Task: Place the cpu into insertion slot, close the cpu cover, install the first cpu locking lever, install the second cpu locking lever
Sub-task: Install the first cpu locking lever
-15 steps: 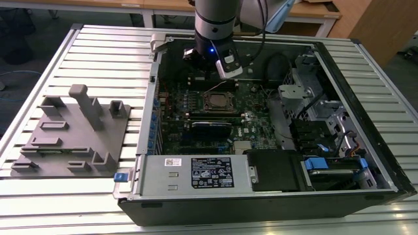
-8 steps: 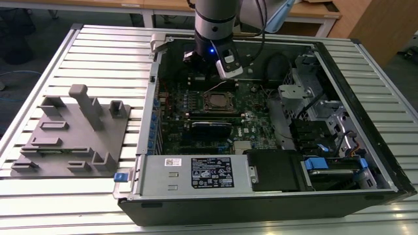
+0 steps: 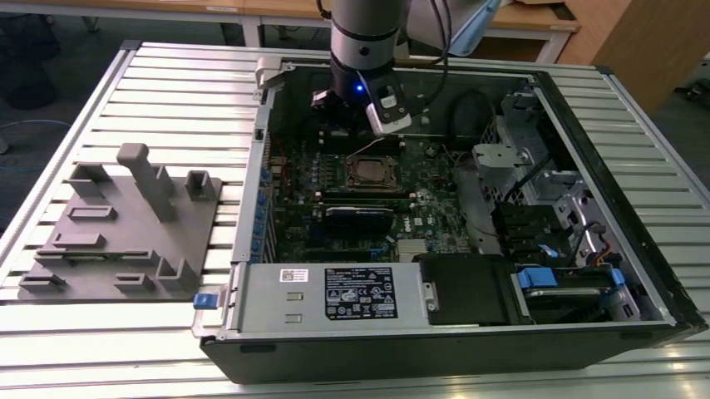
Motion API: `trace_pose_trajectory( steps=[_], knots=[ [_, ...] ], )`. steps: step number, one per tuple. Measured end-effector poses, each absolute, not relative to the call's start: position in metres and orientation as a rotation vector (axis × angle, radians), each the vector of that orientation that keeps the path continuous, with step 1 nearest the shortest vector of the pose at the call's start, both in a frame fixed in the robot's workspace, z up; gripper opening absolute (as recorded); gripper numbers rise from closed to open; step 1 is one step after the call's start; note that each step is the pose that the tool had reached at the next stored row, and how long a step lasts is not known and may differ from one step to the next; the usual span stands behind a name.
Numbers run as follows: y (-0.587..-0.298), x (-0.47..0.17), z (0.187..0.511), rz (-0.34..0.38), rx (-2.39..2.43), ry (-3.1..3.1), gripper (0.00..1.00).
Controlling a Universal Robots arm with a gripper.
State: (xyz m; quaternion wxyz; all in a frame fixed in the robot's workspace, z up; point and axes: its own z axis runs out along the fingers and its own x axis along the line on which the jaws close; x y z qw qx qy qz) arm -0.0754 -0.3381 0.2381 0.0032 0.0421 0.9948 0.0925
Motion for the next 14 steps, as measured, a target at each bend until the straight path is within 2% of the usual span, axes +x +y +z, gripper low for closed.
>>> trace_pose_trajectory(
  steps=[14],
  knots=[
    [-0.332, -0.065, 0.23, 0.289, 0.188, 3.113, 0.11]
  ],
)
